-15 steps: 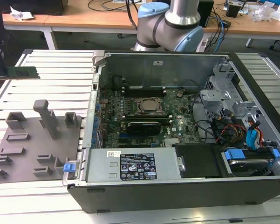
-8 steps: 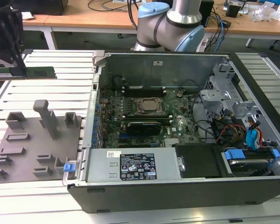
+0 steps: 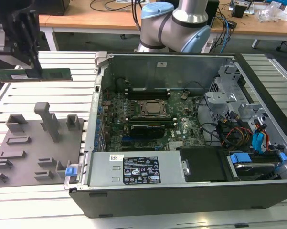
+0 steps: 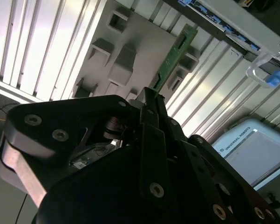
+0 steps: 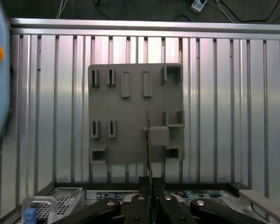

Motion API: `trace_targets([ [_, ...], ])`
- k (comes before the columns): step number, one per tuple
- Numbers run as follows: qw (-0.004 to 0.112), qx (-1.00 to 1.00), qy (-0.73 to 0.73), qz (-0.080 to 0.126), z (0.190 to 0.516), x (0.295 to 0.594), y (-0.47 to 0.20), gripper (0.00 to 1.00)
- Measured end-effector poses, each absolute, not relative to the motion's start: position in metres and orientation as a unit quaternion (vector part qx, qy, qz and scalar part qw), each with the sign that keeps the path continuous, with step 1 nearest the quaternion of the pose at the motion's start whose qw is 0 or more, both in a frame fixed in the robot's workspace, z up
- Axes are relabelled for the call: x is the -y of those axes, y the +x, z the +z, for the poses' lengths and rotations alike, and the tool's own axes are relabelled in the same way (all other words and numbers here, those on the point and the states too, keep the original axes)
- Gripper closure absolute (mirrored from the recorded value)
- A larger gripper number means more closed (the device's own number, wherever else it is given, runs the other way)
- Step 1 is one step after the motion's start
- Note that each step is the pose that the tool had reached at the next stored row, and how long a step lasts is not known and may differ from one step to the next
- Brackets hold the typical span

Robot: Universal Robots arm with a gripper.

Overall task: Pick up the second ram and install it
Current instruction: 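Pick up the second ram and move it above second insertion slot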

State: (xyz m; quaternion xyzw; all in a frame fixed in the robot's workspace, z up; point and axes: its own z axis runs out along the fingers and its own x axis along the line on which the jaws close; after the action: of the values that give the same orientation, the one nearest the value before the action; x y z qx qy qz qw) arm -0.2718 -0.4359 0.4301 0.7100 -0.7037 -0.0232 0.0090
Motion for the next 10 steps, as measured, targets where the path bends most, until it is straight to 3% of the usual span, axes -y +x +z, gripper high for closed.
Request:
trace_targets([
  [10, 0.01, 0.704, 0.71, -0.024, 0.43, 0.436, -0.223, 0.86],
])
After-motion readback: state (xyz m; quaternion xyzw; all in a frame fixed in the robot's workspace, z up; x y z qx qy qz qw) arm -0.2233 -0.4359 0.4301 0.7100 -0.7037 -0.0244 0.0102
